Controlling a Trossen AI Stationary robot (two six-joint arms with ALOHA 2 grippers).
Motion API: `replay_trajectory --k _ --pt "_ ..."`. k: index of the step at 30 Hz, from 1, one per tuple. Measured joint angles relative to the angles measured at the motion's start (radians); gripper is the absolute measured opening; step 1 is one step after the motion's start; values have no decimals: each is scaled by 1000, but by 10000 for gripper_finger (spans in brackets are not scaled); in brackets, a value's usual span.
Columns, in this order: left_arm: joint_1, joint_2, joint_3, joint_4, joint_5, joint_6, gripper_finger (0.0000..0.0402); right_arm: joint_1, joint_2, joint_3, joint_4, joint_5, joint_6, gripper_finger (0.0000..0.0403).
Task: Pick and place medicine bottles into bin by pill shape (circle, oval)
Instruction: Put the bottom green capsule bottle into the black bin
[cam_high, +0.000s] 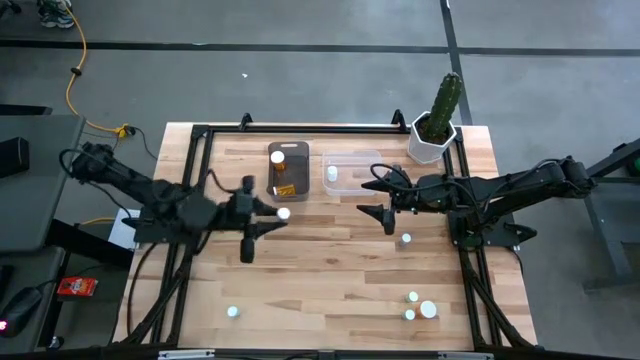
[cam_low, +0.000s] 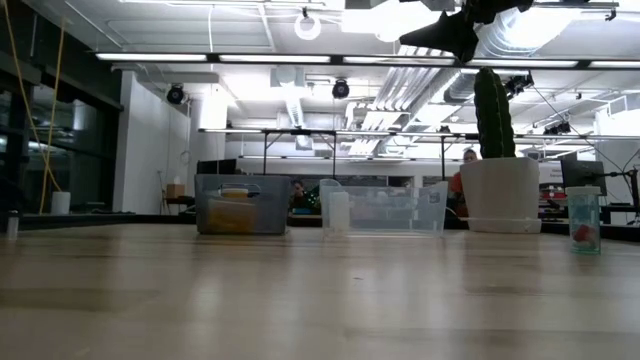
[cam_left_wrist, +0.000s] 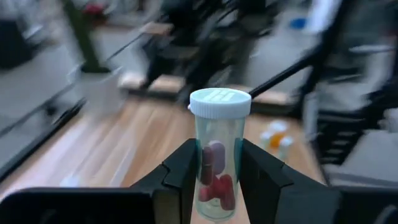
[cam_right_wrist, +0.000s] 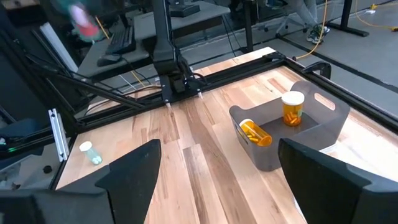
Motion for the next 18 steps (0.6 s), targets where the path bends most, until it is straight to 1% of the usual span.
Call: replay_trajectory --k 4,7,10,11,13,18 --pt "143 34 0 174 208 115 90 0 0 0 10 0 -4 317" --pt "232 64 0 260 346 121 90 1 0 0 28 -1 -30 317" --pt "289 99 0 331 464 93 90 1 0 0 36 -1 -49 317" --pt "301 109 0 343 492 82 90 1 0 0 36 -1 -49 317" --pt "315 126 0 365 516 68 90 1 0 0 36 -1 -49 317" --pt "319 130 0 365 513 62 90 1 0 0 36 -1 -49 317"
